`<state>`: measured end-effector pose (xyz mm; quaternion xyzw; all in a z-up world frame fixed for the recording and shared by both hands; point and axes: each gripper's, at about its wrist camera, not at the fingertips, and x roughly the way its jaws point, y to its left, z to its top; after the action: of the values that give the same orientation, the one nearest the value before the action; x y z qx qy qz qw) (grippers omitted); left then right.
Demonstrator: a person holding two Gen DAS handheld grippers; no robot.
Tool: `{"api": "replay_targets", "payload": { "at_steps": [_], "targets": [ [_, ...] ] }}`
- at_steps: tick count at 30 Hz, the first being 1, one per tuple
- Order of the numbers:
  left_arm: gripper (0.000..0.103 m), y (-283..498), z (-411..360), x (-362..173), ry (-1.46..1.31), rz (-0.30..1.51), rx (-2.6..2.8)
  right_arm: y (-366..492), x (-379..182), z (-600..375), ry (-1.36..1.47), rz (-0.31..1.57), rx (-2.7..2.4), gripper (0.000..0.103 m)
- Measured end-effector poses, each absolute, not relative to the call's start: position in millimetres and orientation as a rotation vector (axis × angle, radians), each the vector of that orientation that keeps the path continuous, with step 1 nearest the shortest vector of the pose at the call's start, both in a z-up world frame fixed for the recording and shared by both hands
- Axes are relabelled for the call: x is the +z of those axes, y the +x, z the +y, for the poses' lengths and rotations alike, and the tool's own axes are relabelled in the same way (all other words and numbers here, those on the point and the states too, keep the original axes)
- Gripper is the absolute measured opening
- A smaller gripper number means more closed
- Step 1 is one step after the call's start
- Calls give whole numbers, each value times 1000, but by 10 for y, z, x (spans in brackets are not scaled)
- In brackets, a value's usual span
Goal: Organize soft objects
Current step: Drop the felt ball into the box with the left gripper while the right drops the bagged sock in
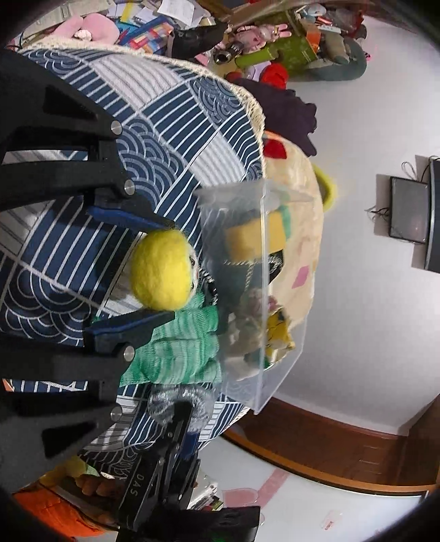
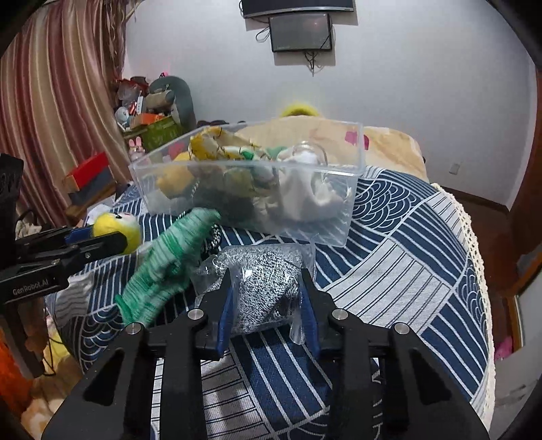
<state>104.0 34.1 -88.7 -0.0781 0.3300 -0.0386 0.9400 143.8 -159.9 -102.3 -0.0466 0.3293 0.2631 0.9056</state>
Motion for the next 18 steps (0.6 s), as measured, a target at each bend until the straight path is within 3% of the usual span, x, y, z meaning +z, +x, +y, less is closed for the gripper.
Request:
{"api": "replay_targets", "payload": {
  "at_steps": [18],
  "targets": [
    [45, 1129, 500, -377, -137, 553, -20, 1345, -339, -1652, -74, 461, 490, 31]
  ]
}}
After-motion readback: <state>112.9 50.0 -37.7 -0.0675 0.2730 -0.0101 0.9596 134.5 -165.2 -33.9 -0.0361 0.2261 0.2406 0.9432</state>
